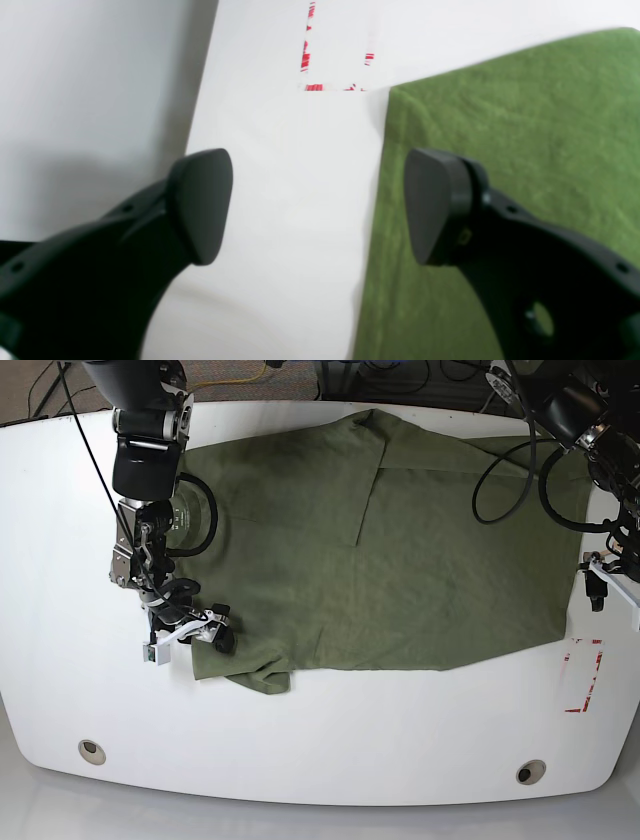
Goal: Layout the t-shirt on the table in an organized manner, then fold the t-shirt properly
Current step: 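Grasp the shirt's side edges with both grippers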
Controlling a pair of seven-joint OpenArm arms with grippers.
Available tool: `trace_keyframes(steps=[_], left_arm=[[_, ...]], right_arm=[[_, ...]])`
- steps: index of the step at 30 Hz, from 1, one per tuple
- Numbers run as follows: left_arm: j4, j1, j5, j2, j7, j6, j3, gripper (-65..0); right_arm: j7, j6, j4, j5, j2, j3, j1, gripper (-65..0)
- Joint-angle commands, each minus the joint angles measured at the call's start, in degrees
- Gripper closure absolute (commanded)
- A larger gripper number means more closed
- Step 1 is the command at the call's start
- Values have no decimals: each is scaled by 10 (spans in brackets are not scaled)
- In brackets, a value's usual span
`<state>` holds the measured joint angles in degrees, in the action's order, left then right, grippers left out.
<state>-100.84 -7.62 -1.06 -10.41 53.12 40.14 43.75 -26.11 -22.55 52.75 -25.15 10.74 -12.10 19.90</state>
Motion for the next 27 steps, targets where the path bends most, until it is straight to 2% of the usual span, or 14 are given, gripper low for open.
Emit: trace_keyframes(steps=[1,6,8,11,12,13,14,16,22,27], left_arm=[[8,-10,-4,-13,-11,-1,0,-499],[42,-27,-3,-15,-12,-1,3,-499],[62,-37,-1,-18,-12,-1,3,-499],[97,-50,12,-32,-12,-1,3,-499],[118,-61,19,-33,-13,-1,3,-499],[126,-65,21,-34,-13,-1,3,-499],[147,-82,27,-34,-14,-1,3,-499],[180,-102,36,-34,-25,-1,3,-499],[280,-140,78,-35,-112,-1,2,-499],[388,-172,88,-38,-177,-42,0,-503]], right_arm=[[-26,8,0,5,2,1,5,-474],[-25,7,0,5,2,1,5,-458],[-25,5,0,5,2,2,5,-409],[-25,5,0,5,2,2,5,-270],[-25,5,0,5,2,2,5,-184],[-25,5,0,5,2,2,5,-157],[-25,5,0,5,3,2,5,-86],[-25,4,0,5,4,3,5,-3],[-26,4,2,5,4,3,5,-22],[-28,4,3,5,4,3,3,-6]])
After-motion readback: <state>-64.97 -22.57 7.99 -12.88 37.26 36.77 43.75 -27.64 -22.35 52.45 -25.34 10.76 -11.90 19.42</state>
